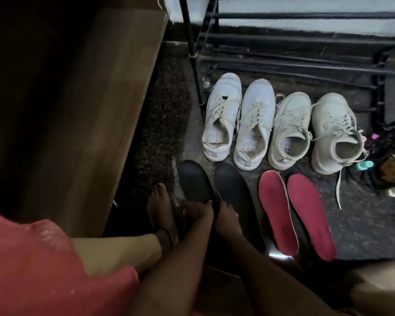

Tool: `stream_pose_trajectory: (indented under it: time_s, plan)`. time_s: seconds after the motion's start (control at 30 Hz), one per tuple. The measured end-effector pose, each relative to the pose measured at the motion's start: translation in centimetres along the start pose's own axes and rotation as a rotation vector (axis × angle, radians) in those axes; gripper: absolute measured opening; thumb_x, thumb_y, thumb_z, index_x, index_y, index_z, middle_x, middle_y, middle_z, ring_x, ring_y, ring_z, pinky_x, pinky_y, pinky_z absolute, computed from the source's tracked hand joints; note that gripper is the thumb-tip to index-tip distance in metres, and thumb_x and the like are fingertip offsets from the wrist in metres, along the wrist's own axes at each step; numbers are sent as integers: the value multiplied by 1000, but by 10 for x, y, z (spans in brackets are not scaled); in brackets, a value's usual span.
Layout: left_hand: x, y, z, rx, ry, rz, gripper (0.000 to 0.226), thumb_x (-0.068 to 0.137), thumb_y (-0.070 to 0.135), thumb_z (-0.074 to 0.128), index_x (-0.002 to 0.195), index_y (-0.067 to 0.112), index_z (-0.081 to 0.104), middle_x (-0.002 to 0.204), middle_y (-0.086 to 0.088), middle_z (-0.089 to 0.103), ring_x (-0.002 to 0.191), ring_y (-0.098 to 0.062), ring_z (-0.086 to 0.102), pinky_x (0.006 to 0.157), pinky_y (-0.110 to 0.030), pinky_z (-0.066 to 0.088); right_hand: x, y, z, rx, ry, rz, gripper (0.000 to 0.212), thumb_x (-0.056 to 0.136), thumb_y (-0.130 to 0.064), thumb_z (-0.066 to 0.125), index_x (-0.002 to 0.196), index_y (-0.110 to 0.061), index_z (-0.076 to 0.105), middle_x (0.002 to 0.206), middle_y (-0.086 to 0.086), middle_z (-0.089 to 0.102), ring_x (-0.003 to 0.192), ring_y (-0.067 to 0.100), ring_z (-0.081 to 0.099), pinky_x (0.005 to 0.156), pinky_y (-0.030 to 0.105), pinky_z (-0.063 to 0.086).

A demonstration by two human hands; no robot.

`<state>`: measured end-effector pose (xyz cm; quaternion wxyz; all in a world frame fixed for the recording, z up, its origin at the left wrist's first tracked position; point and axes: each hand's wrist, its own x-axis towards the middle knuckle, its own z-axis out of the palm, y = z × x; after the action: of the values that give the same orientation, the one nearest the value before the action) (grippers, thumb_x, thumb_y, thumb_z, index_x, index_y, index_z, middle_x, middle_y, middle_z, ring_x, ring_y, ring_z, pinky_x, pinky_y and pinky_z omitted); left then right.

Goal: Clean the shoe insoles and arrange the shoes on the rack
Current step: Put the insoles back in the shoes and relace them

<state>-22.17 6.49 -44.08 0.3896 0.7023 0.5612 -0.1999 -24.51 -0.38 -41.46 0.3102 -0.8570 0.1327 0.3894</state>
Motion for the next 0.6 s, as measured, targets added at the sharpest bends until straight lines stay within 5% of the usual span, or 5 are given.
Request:
stream_pose_trajectory:
  time_s: [0.17, 0.33, 0.43, 0.6]
  plan:
    - [16, -7, -7, 6, -43, 20, 60, 75, 12, 75, 128, 1, 49, 129, -20, 55, 119, -36, 52, 100, -41, 43, 2, -6, 8, -40, -20, 96, 65, 87, -34, 59, 136, -6, 29, 133, 17, 36, 122, 39, 41, 99, 41, 37]
    - [10, 2, -17, -97, -171, -3, 39, 81, 7, 65, 117, -5, 58, 117, -21, 63, 106, -37, 60, 90, -41, 50, -4, -23, -5, 33, -15, 124, 62, 83, -33, 62, 129, -3, 32, 133, 17, 33, 122, 37, 40, 99, 39, 37]
    - [3, 15, -22, -141, -202, 7, 27, 75, 10, 65, 100, -1, 68, 105, -20, 69, 94, -35, 65, 83, -42, 54, -15, -33, -28, 197, -14, 141, 68, 77, -31, 69, 127, -3, 33, 131, 17, 42, 119, 33, 47, 83, 33, 40]
    - [-6, 53, -25, -420, -259, 55, 44, 76, 36, 64, 113, 13, 60, 115, -11, 63, 99, -33, 62, 78, -39, 53, -40, -44, -88, 266, 69, 52, 74, 61, -38, 63, 127, -9, 45, 120, 13, 59, 107, 31, 57, 82, 31, 46]
